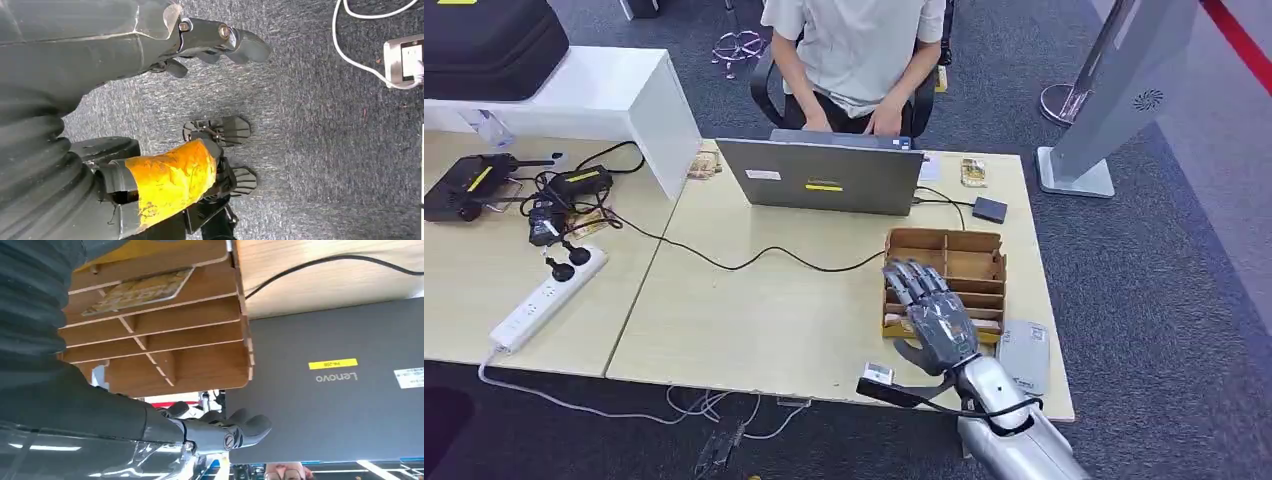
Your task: Pass the card to the sensor for recognition and then transmit it.
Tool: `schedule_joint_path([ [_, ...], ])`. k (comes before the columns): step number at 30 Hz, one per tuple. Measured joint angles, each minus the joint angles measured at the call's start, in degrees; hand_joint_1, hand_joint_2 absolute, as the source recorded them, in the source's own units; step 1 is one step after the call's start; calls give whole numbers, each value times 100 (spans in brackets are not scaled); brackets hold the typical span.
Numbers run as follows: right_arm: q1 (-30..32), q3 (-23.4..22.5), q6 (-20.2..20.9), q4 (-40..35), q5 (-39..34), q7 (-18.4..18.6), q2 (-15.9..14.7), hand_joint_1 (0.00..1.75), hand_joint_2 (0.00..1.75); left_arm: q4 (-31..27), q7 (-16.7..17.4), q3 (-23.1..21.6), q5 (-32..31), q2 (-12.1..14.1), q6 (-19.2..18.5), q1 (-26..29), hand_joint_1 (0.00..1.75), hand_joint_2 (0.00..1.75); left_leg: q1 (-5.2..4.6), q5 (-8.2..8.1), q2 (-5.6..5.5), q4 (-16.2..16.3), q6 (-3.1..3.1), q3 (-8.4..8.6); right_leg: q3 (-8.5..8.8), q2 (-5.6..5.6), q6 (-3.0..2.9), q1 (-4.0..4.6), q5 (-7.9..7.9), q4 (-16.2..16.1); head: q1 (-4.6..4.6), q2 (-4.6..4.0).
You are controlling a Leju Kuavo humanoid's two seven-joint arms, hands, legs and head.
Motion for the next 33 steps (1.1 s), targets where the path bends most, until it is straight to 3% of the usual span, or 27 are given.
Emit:
schedule_joint_path([
  [17, 235, -260, -52, -166, -20, -55, -129, 0, 175, 0, -7, 7, -9, 0, 15, 1, 0, 175, 0, 0, 0, 0, 0, 0, 0, 0, 0, 0, 0, 0, 0, 0],
  [18, 250, -262, -50, -168, -20, -59, -131, 175, 175, 0, -7, 7, -15, 0, 15, 1, 0, 175, 0, 0, 0, 0, 0, 0, 0, 0, 0, 0, 0, 0, -2, 0],
  [33, 275, -396, -50, 83, -107, -205, -135, 175, 175, 0, -15, 9, -35, 0, 4, 1, 0, 175, 0, 0, 0, 0, 0, -1, 0, -1, 0, 0, 0, 0, 0, 0],
])
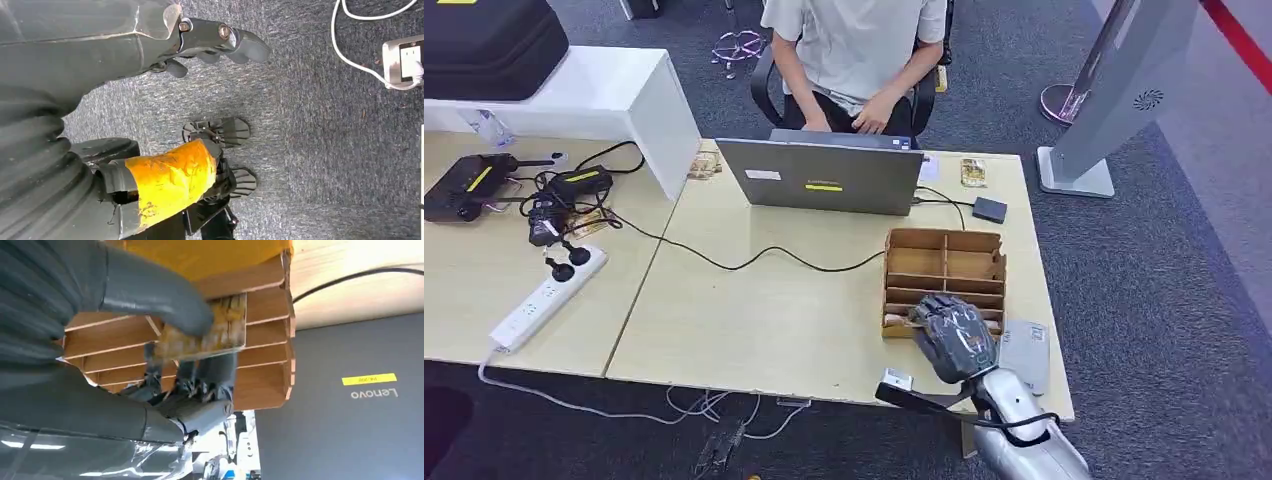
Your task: Pass the card to the sensor for recognition and then transmit it.
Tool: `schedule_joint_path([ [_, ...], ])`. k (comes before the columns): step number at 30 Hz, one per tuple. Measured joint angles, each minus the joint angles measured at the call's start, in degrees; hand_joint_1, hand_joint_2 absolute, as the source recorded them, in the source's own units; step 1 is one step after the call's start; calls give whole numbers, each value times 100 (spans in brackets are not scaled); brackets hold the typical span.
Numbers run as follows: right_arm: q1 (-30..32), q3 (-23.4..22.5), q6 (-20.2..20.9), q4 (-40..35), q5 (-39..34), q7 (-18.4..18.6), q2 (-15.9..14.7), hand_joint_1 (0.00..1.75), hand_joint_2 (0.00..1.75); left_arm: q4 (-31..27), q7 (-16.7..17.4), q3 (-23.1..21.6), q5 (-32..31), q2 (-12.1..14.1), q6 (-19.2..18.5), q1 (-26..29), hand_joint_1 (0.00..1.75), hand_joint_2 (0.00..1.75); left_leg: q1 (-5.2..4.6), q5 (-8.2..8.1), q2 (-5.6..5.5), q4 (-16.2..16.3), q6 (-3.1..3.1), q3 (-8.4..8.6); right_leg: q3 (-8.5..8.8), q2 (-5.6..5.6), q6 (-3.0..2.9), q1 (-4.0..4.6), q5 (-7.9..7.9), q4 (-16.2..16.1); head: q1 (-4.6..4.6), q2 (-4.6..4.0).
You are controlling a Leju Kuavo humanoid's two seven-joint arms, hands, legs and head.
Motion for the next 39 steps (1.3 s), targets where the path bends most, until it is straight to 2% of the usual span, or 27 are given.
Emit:
schedule_joint_path([
  [8, -56, -59, -13, 72, -15, -26, 0, 175, 175, 0, 0, 0, 0, 0, -9, 0, 0, 175, 0, 0, 0, 0, 0, 0, 0, -1, 0, 0, 0, 0, 0, 0],
  [12, -61, -103, -11, 98, -31, -90, 0, 175, 175, 0, -131, 0, -87, -2, -59, 0, 0, 175, 0, 0, 0, 0, 0, 0, 0, 0, 0, 0, 0, 0, 0, 0],
  [18, -92, -164, 85, 87, -136, -151, 0, 175, 175, 0, -227, 22, -76, 2, 61, 0, 0, 175, 0, 0, 0, 0, 0, -1, 2, -1, 0, 0, 0, 0, 0, 0],
  [24, -579, -282, 789, -358, -459, -92, 2, 175, 175, 0, -177, 81, -155, 2, -9, 1, 0, 175, 0, 4, 10, 0, 1, 3, 1, 8, 0, 0, 6, 2, 0, 0],
  [30, -1088, -354, 1019, -601, -692, 5, 20, 175, 175, 0, -162, 96, -225, 4, -57, 4, 0, 175, 0, 8, 8, 1, 0, 0, 3, 9, -2, 0, 9, 6, 0, 0],
  [34, -1953, -531, 1878, -582, -1347, 177, 133, 175, 175, 0, -162, 96, -288, 4, -122, 2, 0, 175, 0, 12, 24, 2, 1, 4, -2, 21, -2, -1, 16, 8, -2, 0],
  [39, -2736, -735, 2370, -489, -1935, 236, 297, 175, 175, 0, -177, 96, -308, 2, -175, 2, 0, 175, 0, 16, 16, 3, 4, 2, 1, 13, -2, 0, 16, 9, -2, 0],
])
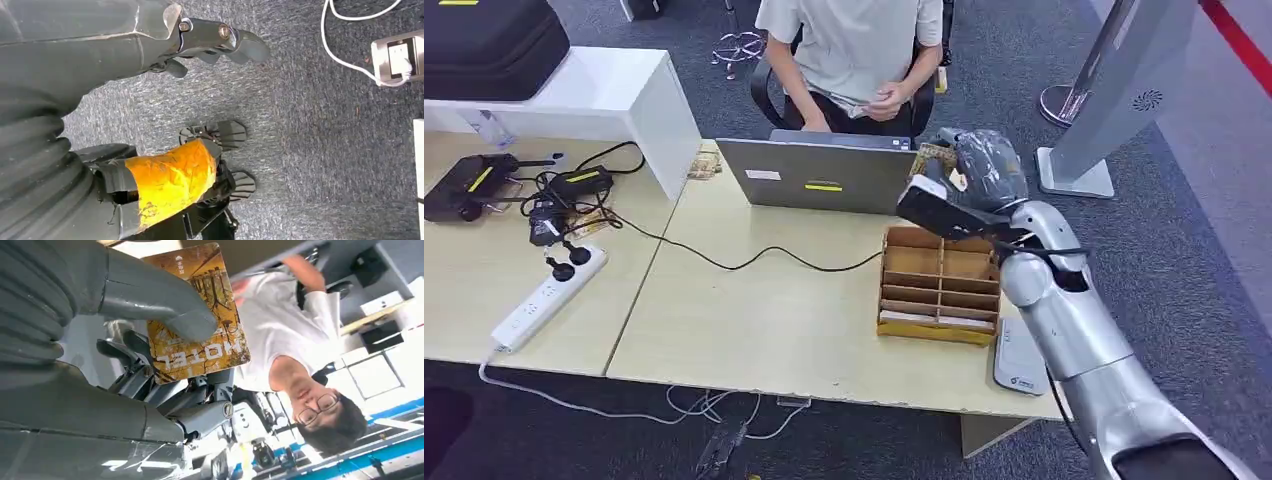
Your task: Pass the card to the sensor for recognition and then transmit it.
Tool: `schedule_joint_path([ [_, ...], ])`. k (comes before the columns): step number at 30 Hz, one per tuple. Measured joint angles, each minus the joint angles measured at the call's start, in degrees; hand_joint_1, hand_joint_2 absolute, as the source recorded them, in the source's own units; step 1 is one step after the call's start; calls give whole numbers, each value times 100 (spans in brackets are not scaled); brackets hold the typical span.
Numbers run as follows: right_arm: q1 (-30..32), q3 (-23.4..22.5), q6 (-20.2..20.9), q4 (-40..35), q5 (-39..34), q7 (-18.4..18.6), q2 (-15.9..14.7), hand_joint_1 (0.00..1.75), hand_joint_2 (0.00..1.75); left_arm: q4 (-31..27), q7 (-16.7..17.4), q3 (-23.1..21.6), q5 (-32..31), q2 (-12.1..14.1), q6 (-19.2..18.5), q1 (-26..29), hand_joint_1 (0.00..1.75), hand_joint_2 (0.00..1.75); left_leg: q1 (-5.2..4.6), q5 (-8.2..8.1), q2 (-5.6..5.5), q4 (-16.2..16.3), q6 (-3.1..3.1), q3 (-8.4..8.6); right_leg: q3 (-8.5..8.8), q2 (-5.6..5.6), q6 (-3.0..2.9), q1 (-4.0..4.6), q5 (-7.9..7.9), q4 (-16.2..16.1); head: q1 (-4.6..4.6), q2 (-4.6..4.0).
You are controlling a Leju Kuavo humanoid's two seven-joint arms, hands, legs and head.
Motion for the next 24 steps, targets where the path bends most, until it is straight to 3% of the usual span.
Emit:
schedule_joint_path([
  [3, -462, -133, -1, 267, -218, 265, 105, 175, 175, 0, -7, 0, -61, 2, -37, -1, 0, 175, 0, 0, 3, 0, 0, 0, -2, 3, 0, -1, 0, 1, 4, 0],
  [9, -1226, -365, -402, 1107, -262, 605, 369, 175, 175, 0, -46, 0, -190, 0, -61, -5, 0, 175, 0, 0, 1, 1, 0, 2, -1, 2, 0, 0, 0, 1, 4, 0],
  [24, -1474, -537, -518, 1818, -264, 763, 645, 175, 175, 0, -50, 0, -241, 0, -70, -5, 0, 175, 0, 0, -3, 1, 0, -2, -2, -1, 0, 0, 0, 0, 2, 0],
])
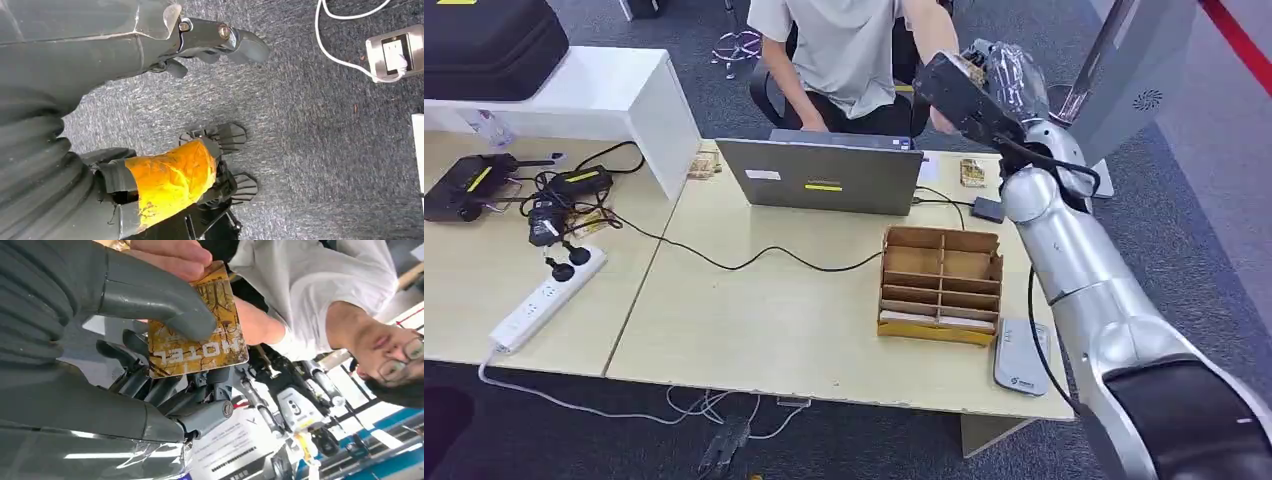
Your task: Pass the card to the sensor for recognition and then transmit it.
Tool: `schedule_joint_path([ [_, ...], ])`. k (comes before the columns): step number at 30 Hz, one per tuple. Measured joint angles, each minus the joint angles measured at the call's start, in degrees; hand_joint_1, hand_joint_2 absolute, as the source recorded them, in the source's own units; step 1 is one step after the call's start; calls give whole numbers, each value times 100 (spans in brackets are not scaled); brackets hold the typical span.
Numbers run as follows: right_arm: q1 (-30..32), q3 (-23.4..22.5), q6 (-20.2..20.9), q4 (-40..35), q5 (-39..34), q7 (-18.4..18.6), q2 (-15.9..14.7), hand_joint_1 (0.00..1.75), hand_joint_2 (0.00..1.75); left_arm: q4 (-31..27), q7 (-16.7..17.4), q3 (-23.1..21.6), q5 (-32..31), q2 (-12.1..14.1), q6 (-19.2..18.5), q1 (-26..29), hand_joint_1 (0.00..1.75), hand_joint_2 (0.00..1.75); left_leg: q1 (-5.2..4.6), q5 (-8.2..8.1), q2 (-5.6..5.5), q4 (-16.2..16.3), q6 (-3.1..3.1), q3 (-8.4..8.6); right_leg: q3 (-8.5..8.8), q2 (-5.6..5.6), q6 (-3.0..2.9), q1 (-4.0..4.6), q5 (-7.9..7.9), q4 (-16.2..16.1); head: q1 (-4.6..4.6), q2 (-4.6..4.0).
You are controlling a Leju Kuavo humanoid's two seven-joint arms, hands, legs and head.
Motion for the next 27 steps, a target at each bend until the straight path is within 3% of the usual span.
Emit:
schedule_joint_path([
  [1, -7, -15, 0, 42, -9, 2, 17, 0, 0, 0, 0, 0, -2, 0, 0, -1, 0, 175, 0, 0, 0, 1, 0, 0, 0, 0, 0, 0, 0, 0, 0, 0],
  [14, -64, -166, -24, 313, -46, -81, -9, 0, 0, 0, -2, 0, -57, 2, 24, 1, 0, 175, 1, 0, 0, 3, 0, 2, -2, -1, 0, 1, 0, -3, 0, 0],
  [18, 8, -365, -55, 335, -261, -199, -199, 0, 0, 0, 0, 0, -37, 4, 53, 4, 0, 175, 0, 0, 0, 7, 1, 2, -1, 0, 2, 0, 2, -3, 0, 0],
  [23, 242, -835, -50, 330, -750, -420, -744, 0, 0, 0, -11, 85, 74, 7, 70, 6, 0, 175, 0, -1, -29, 14, 2, -2, 4, -26, 6, 0, 4, -11, -2, 0],
  [24, 315, -965, -41, 330, -845, -480, -934, 0, 175, 0, -11, 107, 101, 7, 72, 12, 0, 175, -1, -1, -40, 14, 2, -4, 7, -39, 6, 0, 4, -11, 0, 0],
  [27, 547, -1332, -72, 330, -1069, -544, -1391, 0, 175, 0, -11, 203, 199, 13, 83, 33, 0, 175, -2, -2, -46, 17, 4, -5, 8, -43, 7, -1, 4, -18, 0, 0],
])
